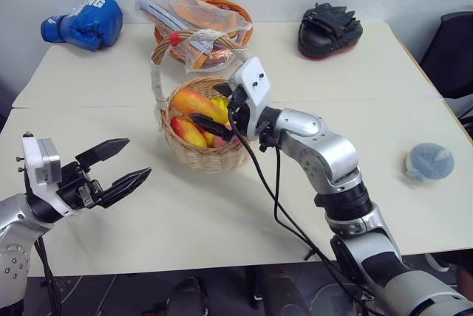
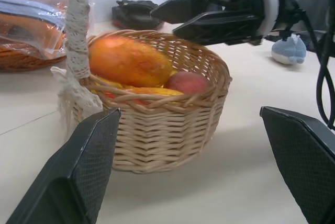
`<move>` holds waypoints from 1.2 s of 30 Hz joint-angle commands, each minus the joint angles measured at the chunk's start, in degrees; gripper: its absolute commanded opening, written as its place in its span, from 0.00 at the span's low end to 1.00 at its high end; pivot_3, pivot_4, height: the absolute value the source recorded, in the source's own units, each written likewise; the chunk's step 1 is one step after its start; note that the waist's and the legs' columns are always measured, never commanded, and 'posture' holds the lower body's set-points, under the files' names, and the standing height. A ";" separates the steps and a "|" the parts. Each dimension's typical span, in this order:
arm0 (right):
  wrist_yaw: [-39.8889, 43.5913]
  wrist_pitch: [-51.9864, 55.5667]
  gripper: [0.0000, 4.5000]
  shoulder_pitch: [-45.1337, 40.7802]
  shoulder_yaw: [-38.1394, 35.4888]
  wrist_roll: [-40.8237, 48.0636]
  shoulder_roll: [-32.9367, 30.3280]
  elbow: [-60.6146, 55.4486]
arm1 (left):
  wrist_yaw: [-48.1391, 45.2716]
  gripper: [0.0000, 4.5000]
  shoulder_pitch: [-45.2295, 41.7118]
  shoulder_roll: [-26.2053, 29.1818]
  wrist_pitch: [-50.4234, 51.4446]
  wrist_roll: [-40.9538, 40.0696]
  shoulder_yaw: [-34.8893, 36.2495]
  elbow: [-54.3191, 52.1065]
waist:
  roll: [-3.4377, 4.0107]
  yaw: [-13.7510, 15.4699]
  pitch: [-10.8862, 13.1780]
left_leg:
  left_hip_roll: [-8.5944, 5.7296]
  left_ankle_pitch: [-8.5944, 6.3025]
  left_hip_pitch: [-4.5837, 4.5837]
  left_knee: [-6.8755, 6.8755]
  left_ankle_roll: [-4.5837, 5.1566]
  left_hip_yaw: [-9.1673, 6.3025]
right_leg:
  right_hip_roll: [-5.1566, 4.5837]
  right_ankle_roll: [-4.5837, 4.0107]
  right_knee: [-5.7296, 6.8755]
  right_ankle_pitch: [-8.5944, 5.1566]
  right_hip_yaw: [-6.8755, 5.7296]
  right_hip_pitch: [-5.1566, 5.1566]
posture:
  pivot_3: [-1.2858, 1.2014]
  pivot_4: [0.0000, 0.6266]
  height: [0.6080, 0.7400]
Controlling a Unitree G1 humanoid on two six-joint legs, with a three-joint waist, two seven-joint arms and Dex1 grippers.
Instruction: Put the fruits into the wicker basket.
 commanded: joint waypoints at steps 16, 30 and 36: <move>30.83 -16.80 1.00 1.57 -10.34 3.65 -23.36 15.27 | -1.20 1.00 -4.84 3.61 2.51 -4.71 -0.25 -1.00 | 0.00 -0.17 0.01 | -0.07 0.01 0.31 -0.01 0.10 0.01 | 0.07 0.04 -0.12 0.10 0.04 0.32 | 0.52 0.24 1.00; 37.33 -28.53 0.49 -14.14 -7.73 -3.56 -8.72 41.06 | -2.07 1.00 -7.90 4.25 3.30 -3.22 -3.40 0.26 | 0.04 -1.15 0.03 | 0.01 0.04 0.13 0.00 0.05 0.02 | -0.02 0.04 -0.07 0.09 0.02 0.17 | 0.52 0.24 1.00; 38.89 -24.72 0.04 -10.90 -9.01 -2.08 -11.32 34.35 | -2.07 1.00 -8.88 3.69 2.91 -2.70 -4.72 0.84 | 0.05 -1.17 0.03 | 0.02 0.06 0.15 0.03 0.02 0.00 | 0.01 0.04 0.02 0.09 0.01 0.17 | 0.52 0.24 1.00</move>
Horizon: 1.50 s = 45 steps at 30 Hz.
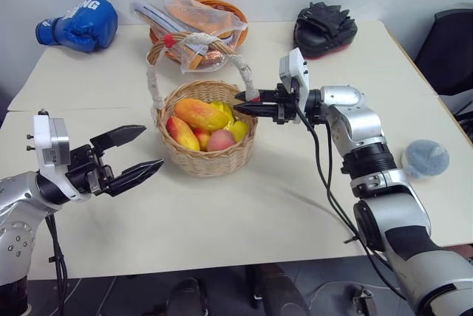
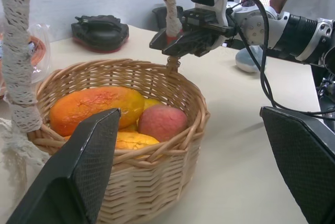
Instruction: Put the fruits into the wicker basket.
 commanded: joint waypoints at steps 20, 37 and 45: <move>-35.32 8.97 0.04 32.84 -34.50 4.50 -17.45 -35.16 | -4.39 1.00 -9.43 -4.01 -3.46 5.02 -11.67 8.18 | 0.00 1.50 0.00 | -0.31 0.02 0.04 -0.01 0.03 0.06 | 0.04 0.02 -0.07 0.01 0.09 0.04 | 0.52 0.24 1.00; -23.54 -1.56 0.78 39.87 -39.82 8.83 -24.83 -22.18 | -0.32 1.00 -8.99 -4.48 -7.60 9.83 -10.08 6.26 | 0.09 2.13 0.05 | -0.13 0.07 0.09 -0.04 0.01 0.16 | 0.06 0.06 -0.04 0.03 0.24 0.02 | 0.52 0.24 1.00; -5.09 -8.37 0.99 59.31 -40.02 7.75 -33.45 -31.09 | -4.03 1.00 2.14 1.91 -8.48 14.04 -6.55 5.78 | 0.09 1.74 0.05 | -0.11 0.03 0.55 -0.14 0.04 0.10 | 0.13 0.10 -0.24 0.05 0.20 0.58 | 0.52 0.24 1.00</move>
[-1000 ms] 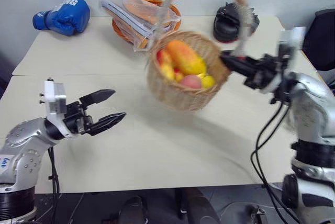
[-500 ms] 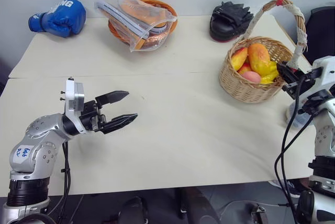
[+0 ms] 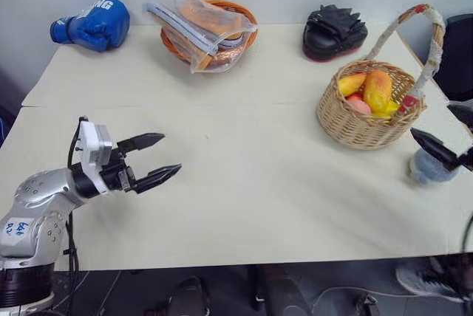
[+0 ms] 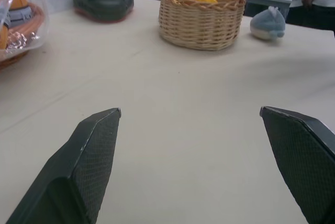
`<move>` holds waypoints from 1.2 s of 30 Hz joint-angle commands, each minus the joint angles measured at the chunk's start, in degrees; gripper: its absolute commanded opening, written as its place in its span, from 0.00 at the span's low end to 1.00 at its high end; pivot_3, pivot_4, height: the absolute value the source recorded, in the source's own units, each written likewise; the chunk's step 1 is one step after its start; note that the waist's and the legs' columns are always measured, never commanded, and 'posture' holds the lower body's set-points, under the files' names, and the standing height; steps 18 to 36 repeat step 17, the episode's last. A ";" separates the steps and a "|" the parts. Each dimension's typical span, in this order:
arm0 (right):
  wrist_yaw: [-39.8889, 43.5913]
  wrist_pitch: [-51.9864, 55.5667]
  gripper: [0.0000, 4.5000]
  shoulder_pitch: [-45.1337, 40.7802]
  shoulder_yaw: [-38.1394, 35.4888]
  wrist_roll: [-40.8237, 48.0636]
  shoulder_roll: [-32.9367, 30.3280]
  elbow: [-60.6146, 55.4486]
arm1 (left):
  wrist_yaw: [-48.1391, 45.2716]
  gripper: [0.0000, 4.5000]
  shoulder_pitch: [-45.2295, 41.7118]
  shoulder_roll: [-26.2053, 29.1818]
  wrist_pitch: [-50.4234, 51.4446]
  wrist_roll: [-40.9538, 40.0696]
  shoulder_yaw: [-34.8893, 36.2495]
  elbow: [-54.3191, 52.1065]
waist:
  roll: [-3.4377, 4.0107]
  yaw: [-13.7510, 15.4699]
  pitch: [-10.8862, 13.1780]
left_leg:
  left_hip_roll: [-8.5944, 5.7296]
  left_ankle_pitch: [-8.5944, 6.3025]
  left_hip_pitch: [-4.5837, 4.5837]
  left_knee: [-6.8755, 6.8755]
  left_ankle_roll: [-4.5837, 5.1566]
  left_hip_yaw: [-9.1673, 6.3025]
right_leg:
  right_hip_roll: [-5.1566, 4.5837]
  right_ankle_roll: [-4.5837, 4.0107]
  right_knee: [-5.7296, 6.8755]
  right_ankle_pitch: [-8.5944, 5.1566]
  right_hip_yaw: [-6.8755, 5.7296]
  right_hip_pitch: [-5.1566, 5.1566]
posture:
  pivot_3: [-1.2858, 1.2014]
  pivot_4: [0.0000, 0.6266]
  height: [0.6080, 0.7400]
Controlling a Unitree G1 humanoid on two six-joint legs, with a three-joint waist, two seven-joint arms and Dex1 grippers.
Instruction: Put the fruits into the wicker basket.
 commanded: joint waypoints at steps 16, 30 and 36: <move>14.07 -23.92 0.99 -15.95 33.47 -9.18 16.46 6.46 | 4.56 1.00 12.82 -2.36 -14.27 15.43 1.55 0.52 | -0.05 0.26 -0.02 | 0.00 -0.10 0.44 -0.09 0.11 0.06 | -0.14 -0.05 -0.12 -0.03 -0.06 0.43 | 0.52 0.24 1.00; 13.84 -24.55 0.99 -16.76 33.80 -9.26 16.96 7.51 | 5.13 1.00 12.78 -2.66 -14.73 15.78 1.58 0.41 | -0.05 0.26 -0.02 | 0.00 -0.11 0.44 -0.09 0.12 0.07 | -0.14 -0.04 -0.12 -0.02 -0.06 0.43 | 0.52 0.24 1.00; 13.84 -24.55 0.99 -16.76 33.80 -9.26 16.96 7.51 | 5.13 1.00 12.78 -2.66 -14.73 15.78 1.58 0.41 | -0.05 0.26 -0.02 | 0.00 -0.11 0.44 -0.09 0.12 0.07 | -0.14 -0.04 -0.12 -0.02 -0.06 0.43 | 0.52 0.24 1.00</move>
